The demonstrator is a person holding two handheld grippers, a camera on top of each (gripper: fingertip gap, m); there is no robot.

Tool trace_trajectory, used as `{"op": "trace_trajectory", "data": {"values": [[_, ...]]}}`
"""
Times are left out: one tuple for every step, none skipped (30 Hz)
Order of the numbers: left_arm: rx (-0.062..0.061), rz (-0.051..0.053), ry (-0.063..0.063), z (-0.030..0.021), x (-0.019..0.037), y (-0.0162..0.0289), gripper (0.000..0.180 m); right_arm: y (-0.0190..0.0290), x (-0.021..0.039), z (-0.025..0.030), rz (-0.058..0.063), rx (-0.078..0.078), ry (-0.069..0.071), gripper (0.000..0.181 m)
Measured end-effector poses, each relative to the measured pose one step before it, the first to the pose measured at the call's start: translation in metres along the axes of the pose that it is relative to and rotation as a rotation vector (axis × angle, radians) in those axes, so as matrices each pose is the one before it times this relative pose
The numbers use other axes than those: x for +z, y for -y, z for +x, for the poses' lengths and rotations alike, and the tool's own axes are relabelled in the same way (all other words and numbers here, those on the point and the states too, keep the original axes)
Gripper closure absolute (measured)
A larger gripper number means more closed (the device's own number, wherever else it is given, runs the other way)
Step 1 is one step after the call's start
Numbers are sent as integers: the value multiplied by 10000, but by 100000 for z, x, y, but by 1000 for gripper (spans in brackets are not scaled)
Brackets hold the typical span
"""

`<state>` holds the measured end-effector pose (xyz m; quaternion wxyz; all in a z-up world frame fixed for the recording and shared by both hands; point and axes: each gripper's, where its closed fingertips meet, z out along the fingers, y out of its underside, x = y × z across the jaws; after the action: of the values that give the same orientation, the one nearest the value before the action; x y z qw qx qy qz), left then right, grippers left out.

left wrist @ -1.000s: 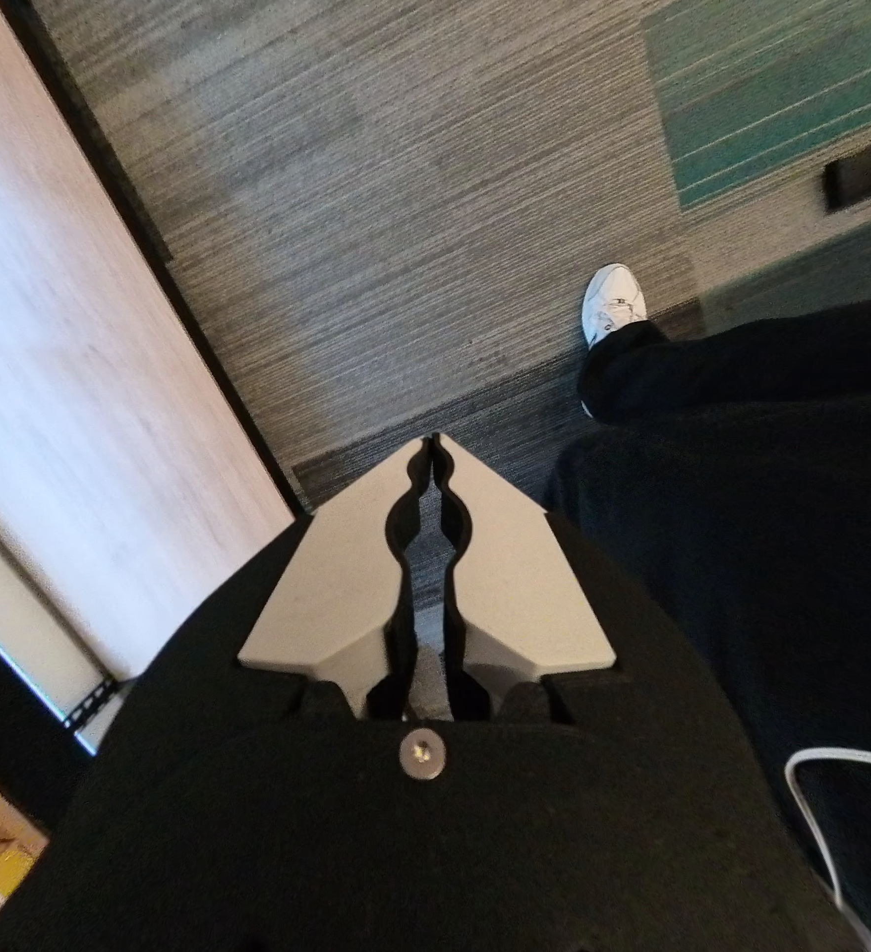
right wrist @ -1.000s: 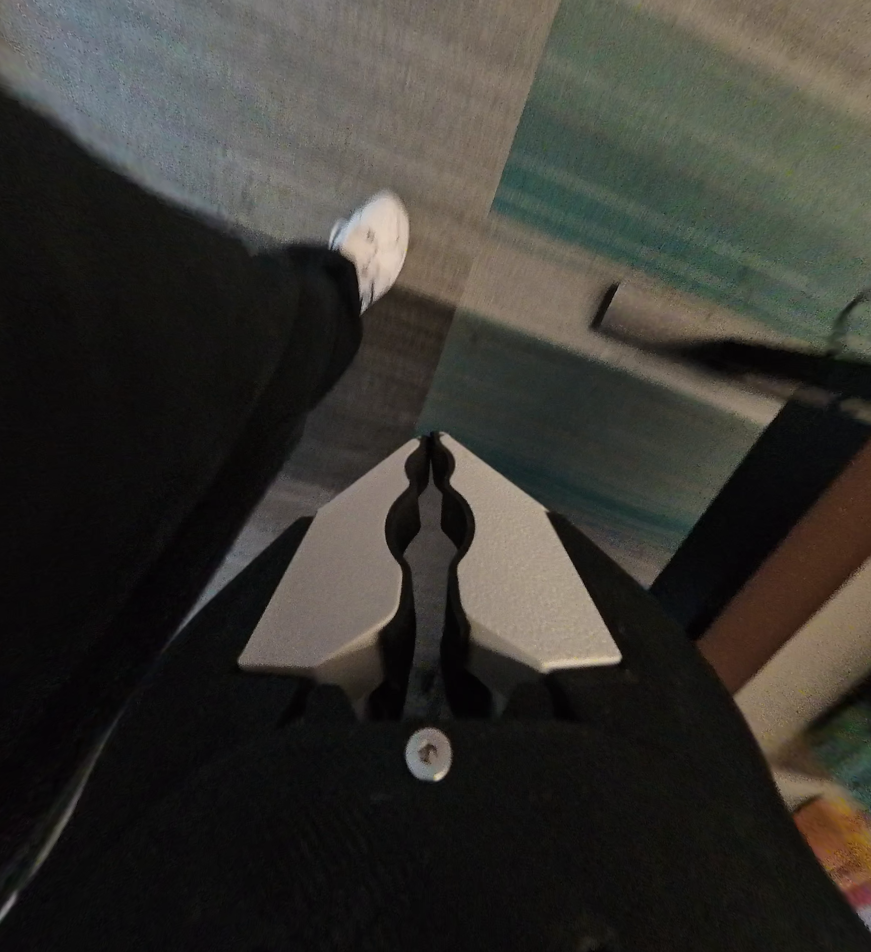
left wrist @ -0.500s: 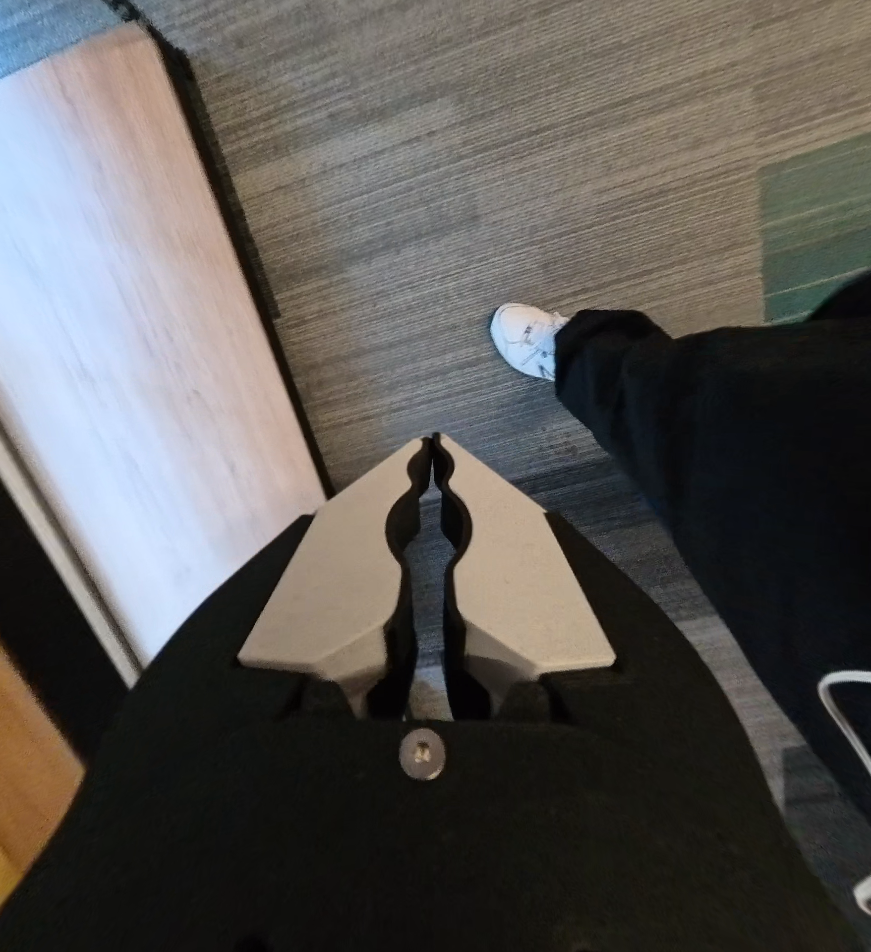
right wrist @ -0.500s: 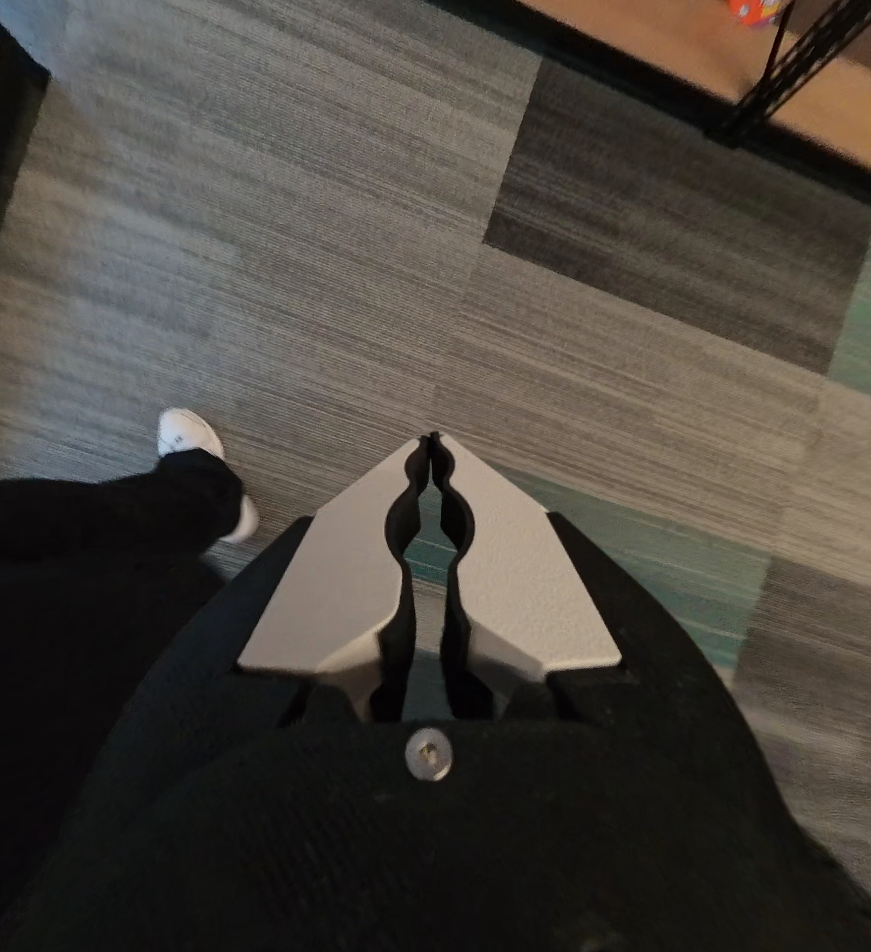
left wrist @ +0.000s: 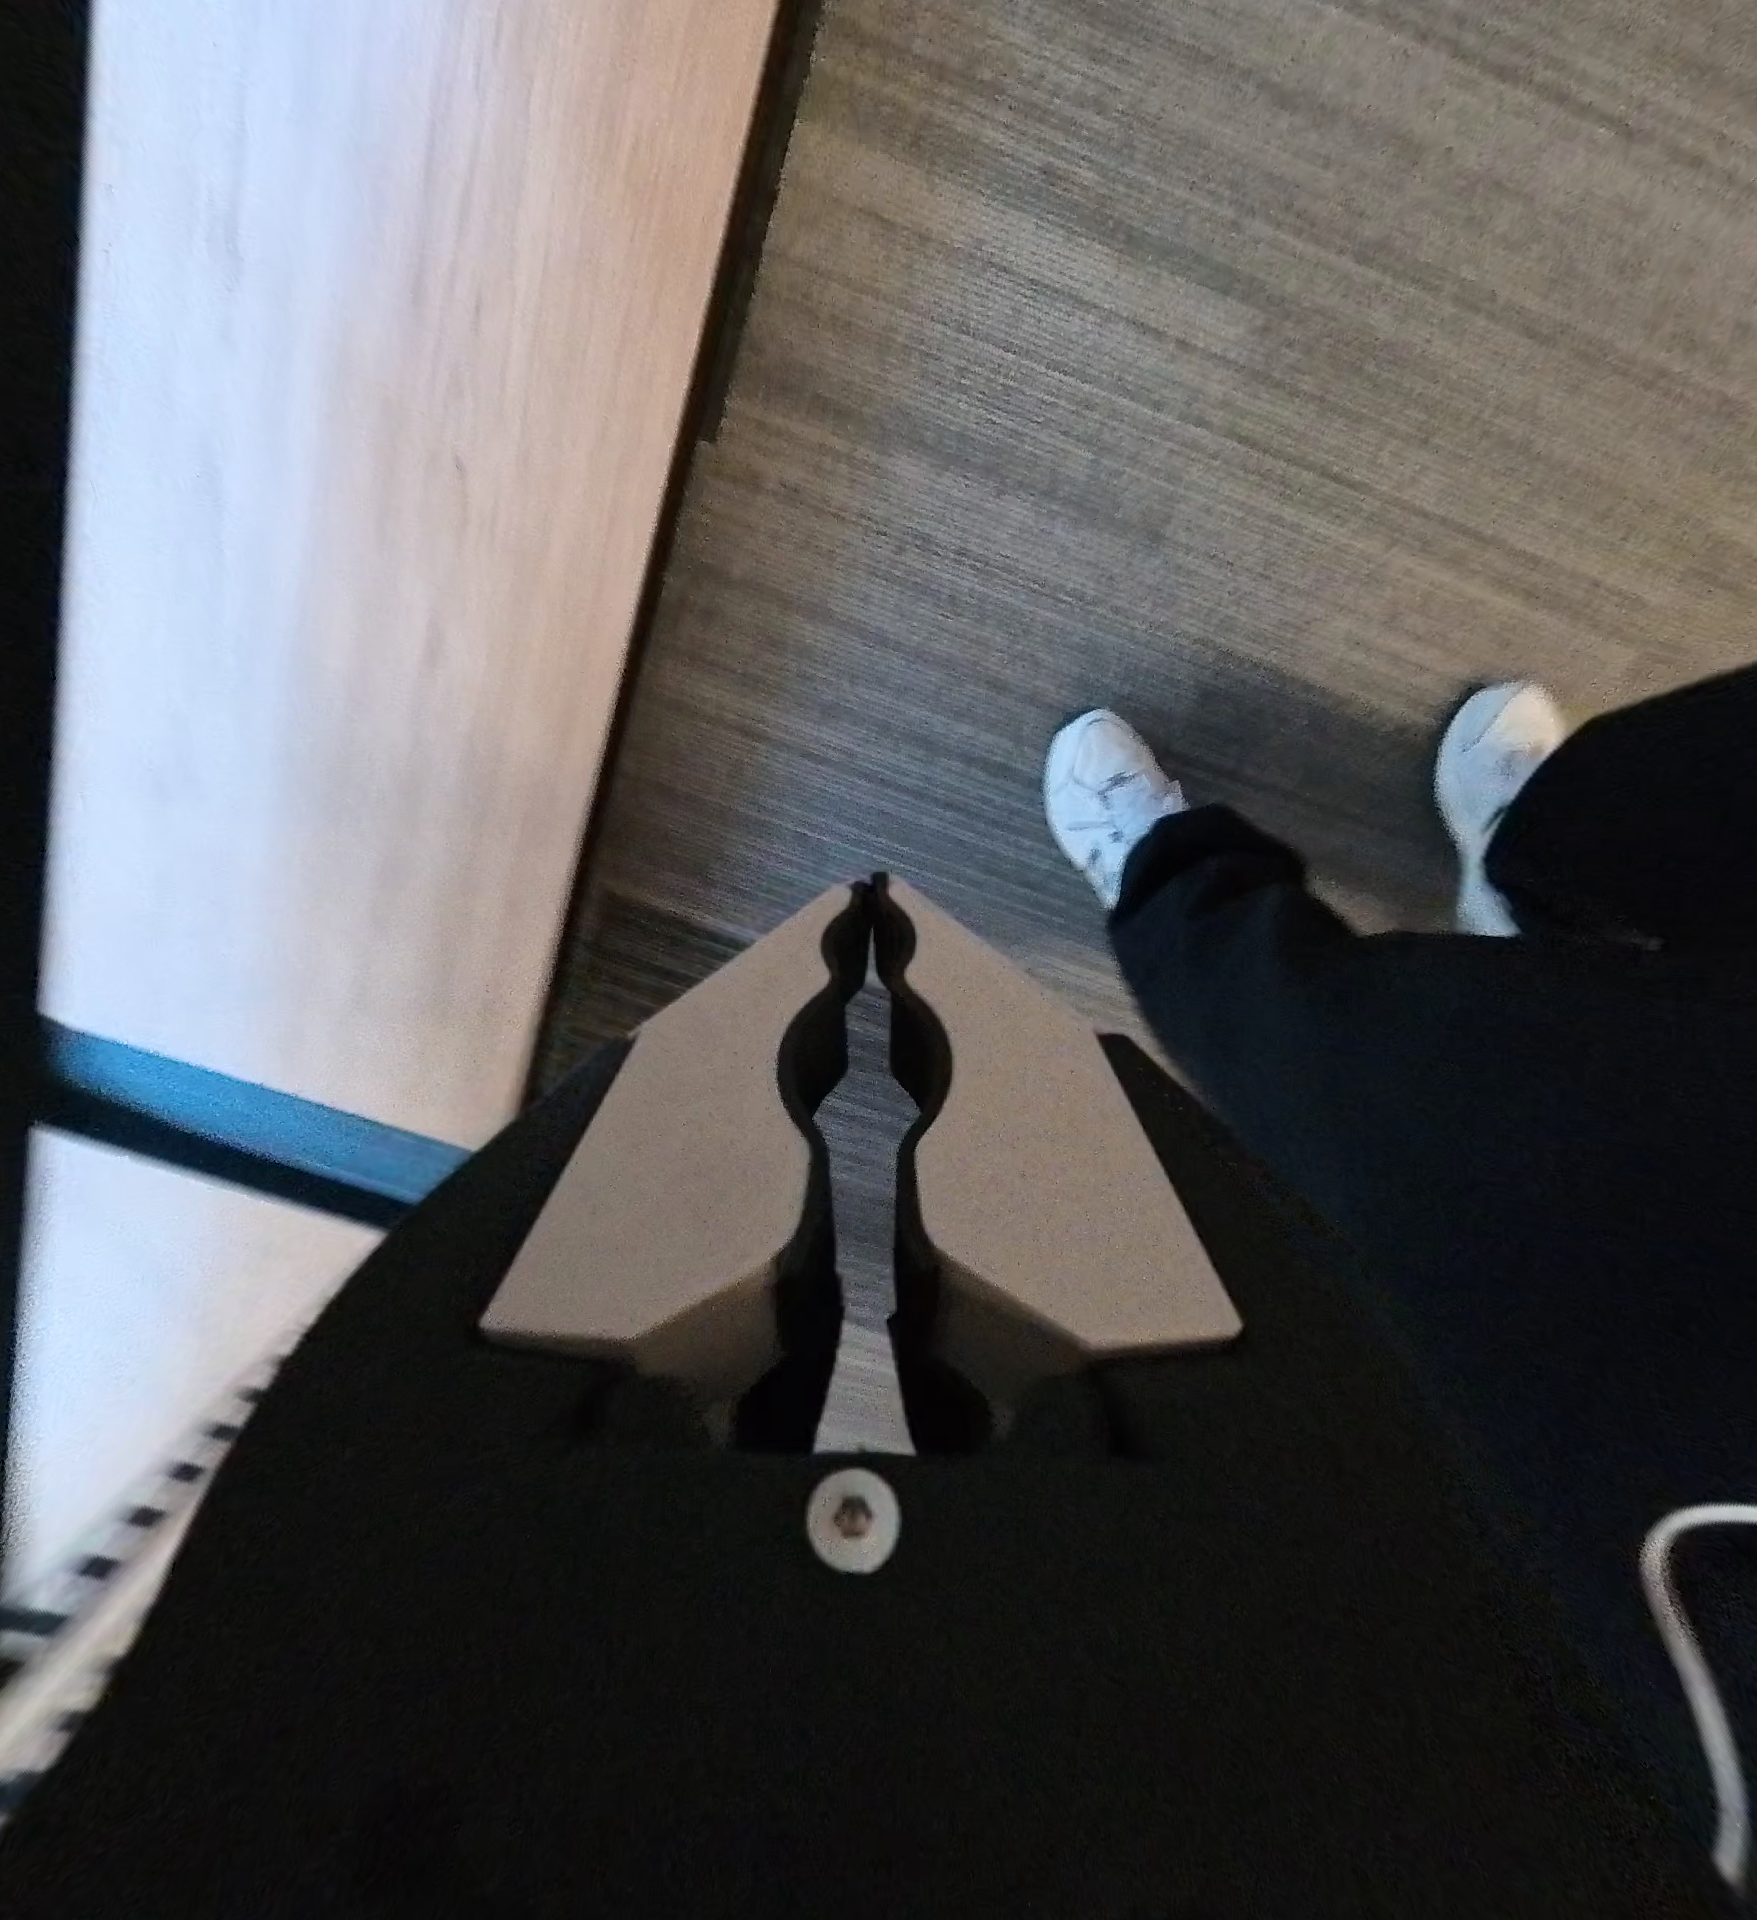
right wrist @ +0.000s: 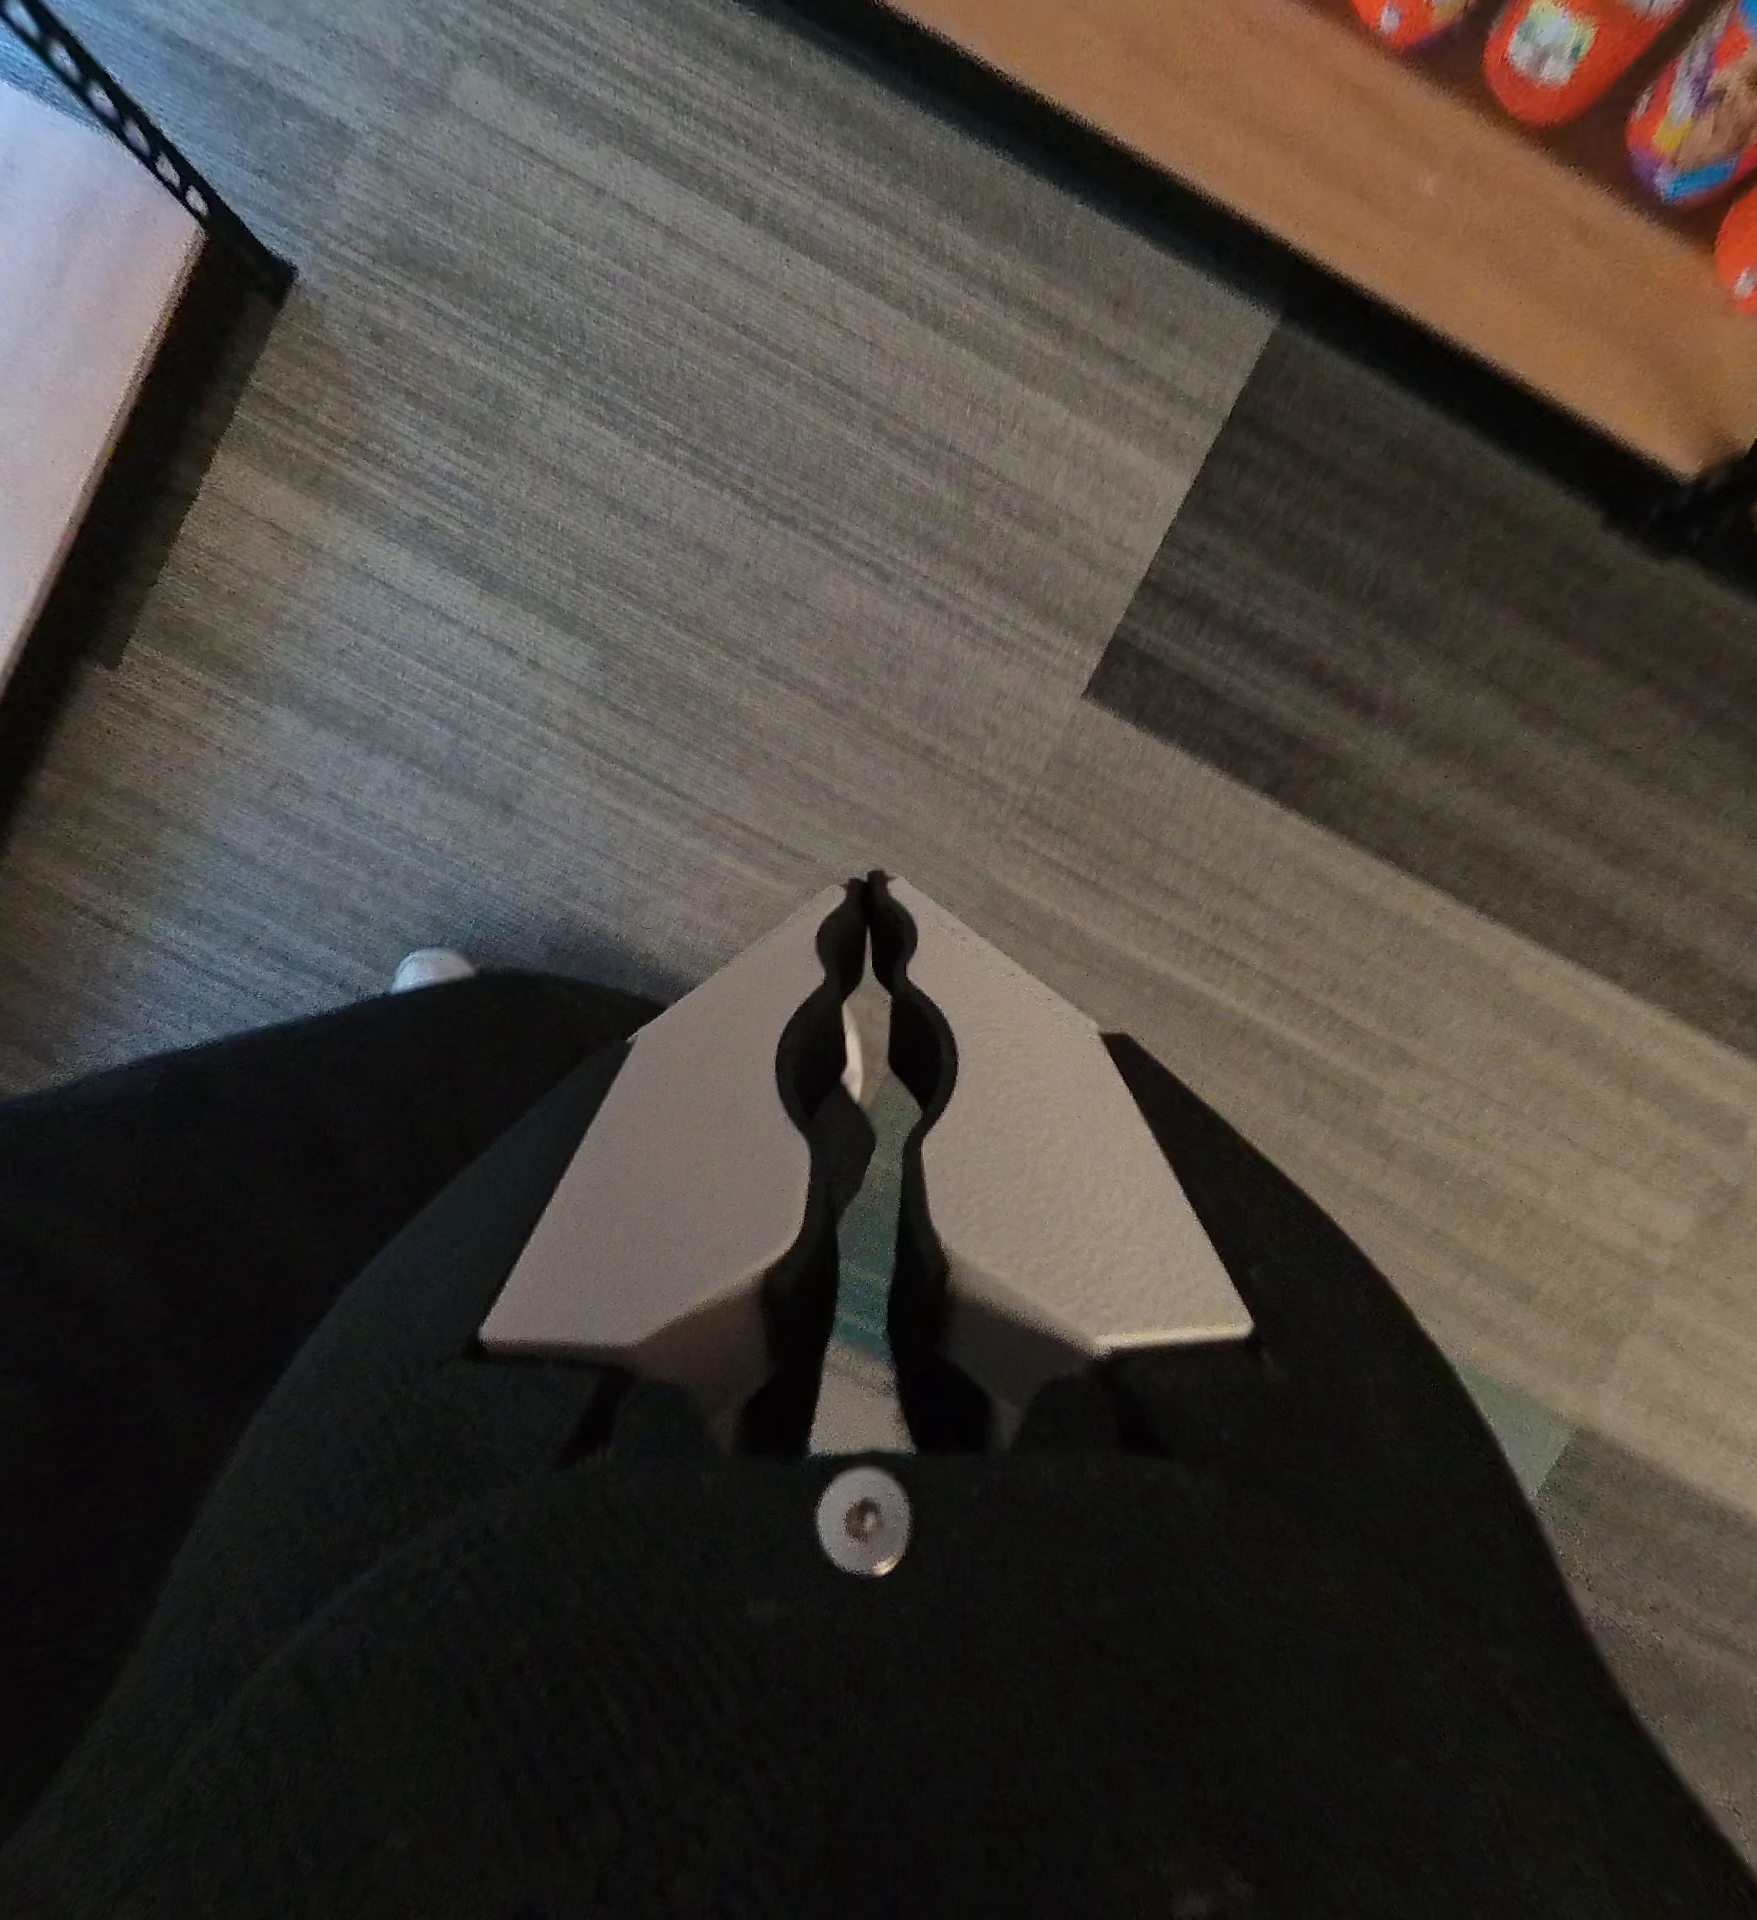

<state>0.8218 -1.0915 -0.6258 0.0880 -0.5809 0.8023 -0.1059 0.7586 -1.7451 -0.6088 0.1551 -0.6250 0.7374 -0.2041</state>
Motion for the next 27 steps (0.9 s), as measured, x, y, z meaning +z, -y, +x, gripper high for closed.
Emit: {"op": "trace_trajectory", "data": {"values": [[-820, 86, -74, 1148, -141, -1035, 180, 1782, 369, 904, 240, -128, 42, 181], [-667, 108, -95, 1234, -171, -1043, 180, 1506, 436, 883, 154, -33, 73, 181], [-376, 36, -52, 1219, -153, -1167, 180, 1222, 404, 810, 101, 19, 85, 181], [-49, -64, 39, 1089, -40, -1316, 180, 1077, 303, 688, 150, 38, 111, 181], [107, -163, 141, 943, 88, -1446, 180, 923, 216, 566, 201, 20, 139, 181], [7, -264, 153, 919, 212, -1565, 180, 606, 142, 433, 132, -58, 200, 181], [-243, -299, 106, 962, 237, -1568, 180, 239, 25, 347, -16, -235, 251, 181], [-542, -176, 91, 951, 140, -1327, 180, -46, -136, 406, -118, -457, 230, 181], [-836, 20, 55, 979, -29, -1037, 180, -222, -268, 533, -118, -613, 184, 181], [-1068, 188, -14, 1051, -254, -789, 180, -355, -362, 697, -112, -596, 121, 181], [-1111, 345, -71, 1085, -410, -595, 180, -304, -453, 850, -37, -439, 58, 181], [-956, 437, -76, 997, -478, -470, 180, -48, -462, 872, 130, -228, 56, 181], [-661, 372, -67, 856, -460, -481, 180, 119, -423, 842, 212, 35, 62, 181], [-326, 199, -14, 584, -470, -603, 180, 191, -322, 694, 215, 238, 97, 181], [-64, 83, 69, 261, -531, -630, 180, 260, -196, 509, 198, 327, 115, 181], [66, 96, 130, -69, -673, -514, 180, 319, -39, 261, 174, 310, 131, 181], [39, 141, 183, -402, -770, -427, 180, 388, 147, -21, 142, 202, 169, 181], [-101, 106, 210, -681, -799, -499, 180, 437, 361, -324, 90, 56, 210, 181], [-240, 55, 207, -886, -799, -593, 180, 508, 523, -605, 48, -110, 250, 181], [-330, 78, 205, -1045, -829, -589, 180, 595, 656, -828, 26, -261, 276, 181], [-359, 160, 178, -1086, -868, -487, 180, 760, 735, -961, 42, -351, 269, 181], [-328, 204, 134, -1075, -912, -444, 180, 1018, 725, -1008, 121, -360, 244, 181], [-265, 198, 162, -1138, -968, -533, 180, 1326, 672, -1014, 230, -301, 205, 181], [-217, 160, 229, -1262, -983, -696, 180, 1613, 565, -940, 336, -200, 141, 181], [-243, 110, 248, -1368, -952, -889, 180, 1829, 480, -982, 427, -69, 157, 181], [-312, 46, 218, -1432, -846, -1097, 180, 1982, 417, -1074, 484, 36, 206, 181], [-351, -27, 201, -1509, -719, -1290, 180, 2029, 394, -1108, 482, 42, 215, 181]]}}
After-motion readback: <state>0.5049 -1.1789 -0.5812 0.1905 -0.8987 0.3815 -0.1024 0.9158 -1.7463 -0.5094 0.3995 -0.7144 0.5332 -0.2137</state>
